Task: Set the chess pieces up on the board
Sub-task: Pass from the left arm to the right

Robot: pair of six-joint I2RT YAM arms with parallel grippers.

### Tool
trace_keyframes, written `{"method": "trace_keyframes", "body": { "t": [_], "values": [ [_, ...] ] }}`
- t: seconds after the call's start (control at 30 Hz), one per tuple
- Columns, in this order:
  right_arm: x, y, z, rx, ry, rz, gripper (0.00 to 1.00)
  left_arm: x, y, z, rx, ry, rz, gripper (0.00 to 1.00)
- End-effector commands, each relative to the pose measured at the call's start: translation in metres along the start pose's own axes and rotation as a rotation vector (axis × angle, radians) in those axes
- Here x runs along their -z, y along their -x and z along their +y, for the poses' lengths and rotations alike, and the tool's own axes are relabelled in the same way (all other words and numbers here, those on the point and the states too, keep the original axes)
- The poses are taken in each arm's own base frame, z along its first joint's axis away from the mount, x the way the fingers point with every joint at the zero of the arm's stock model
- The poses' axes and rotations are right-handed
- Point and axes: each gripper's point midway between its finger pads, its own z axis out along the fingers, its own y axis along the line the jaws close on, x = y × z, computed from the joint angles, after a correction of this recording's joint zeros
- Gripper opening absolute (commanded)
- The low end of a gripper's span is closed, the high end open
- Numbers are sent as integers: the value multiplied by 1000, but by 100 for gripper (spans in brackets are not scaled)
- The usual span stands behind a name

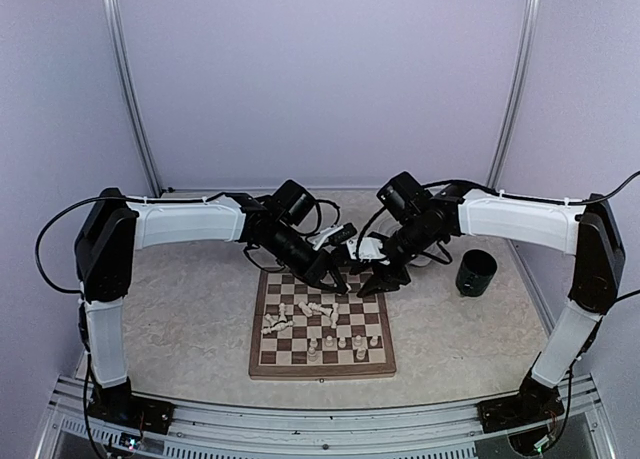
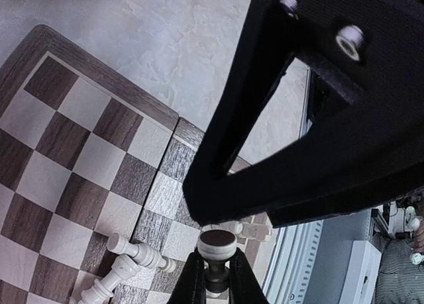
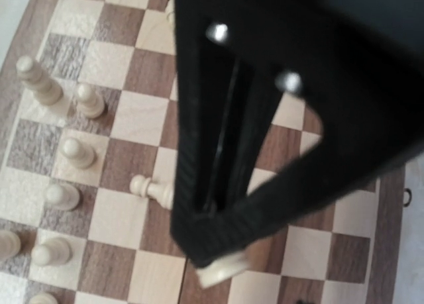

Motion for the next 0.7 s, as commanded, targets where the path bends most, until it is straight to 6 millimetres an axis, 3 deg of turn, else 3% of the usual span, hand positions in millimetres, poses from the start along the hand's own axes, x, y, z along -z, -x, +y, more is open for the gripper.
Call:
{"method": "trace_keyframes", "body": {
  "t": [0.0,0.3,0.67],
  "values": [
    [2,7,4,84,-31,43,53,-3,1,-8,1,-78,22,1],
    [-11,17,8,128,-53,68,44,-8,3,-12,13,-128,25,1],
    [-20,4,12,164,-85,148,36,-6,5,-14,16,-167,13,1]
  ]
}}
